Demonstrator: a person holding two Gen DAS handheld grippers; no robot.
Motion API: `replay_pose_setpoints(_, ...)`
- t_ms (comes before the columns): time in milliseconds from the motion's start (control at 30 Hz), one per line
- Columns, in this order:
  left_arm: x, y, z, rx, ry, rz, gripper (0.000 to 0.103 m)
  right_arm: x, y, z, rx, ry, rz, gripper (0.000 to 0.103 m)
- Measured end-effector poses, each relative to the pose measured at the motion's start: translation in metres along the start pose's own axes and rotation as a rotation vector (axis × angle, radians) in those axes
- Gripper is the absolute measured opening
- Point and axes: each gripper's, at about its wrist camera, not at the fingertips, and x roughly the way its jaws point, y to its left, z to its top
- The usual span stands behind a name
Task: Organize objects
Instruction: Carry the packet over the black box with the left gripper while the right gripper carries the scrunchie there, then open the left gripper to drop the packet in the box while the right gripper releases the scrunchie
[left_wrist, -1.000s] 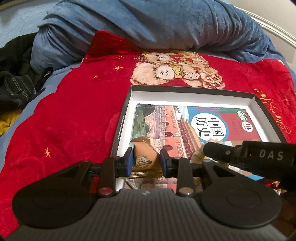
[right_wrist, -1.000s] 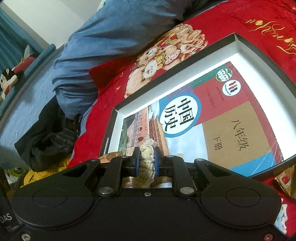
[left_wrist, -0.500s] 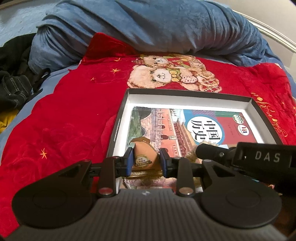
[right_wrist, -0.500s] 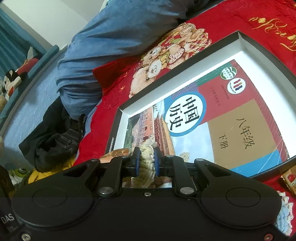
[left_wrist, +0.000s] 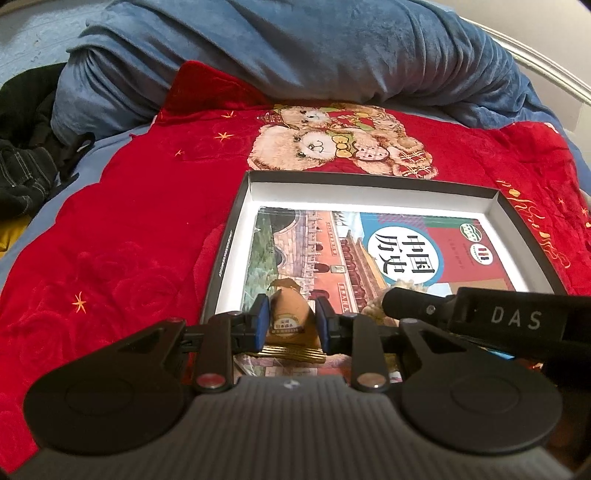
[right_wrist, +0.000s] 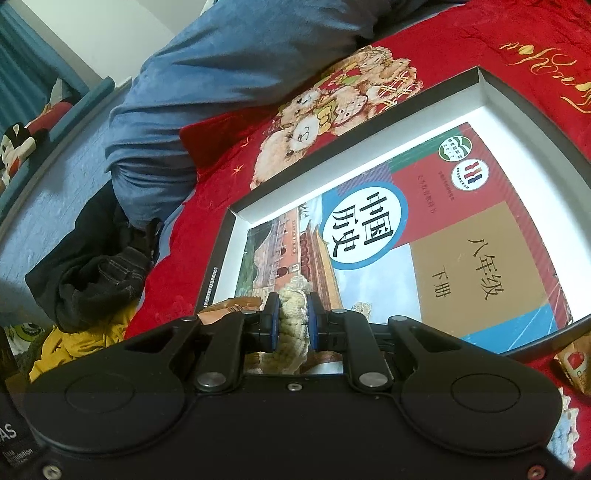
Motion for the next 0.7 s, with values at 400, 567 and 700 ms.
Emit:
replay_pose_setpoints(400, -0.001, 0.001, 0.000, -0.012, -0.005, -0.001, 0.051, 0.004, 0.006, -0.001, -0.036, 0.039, -0.022, 0.018)
replay_pose_setpoints(567, -0.007, 0.007, 0.003, -0.046, -0.020, 0.012, 0.065, -0.002, 0.004, 0.002, -0.012, 0.045, -0.015, 0.029)
replay_pose_setpoints(700, -0.017, 0.016, 0.007, -0.081, -0.039, 0.001, 0.076, -0.013, 0.005, 0.005, -0.009, 0.019, -0.014, 0.044)
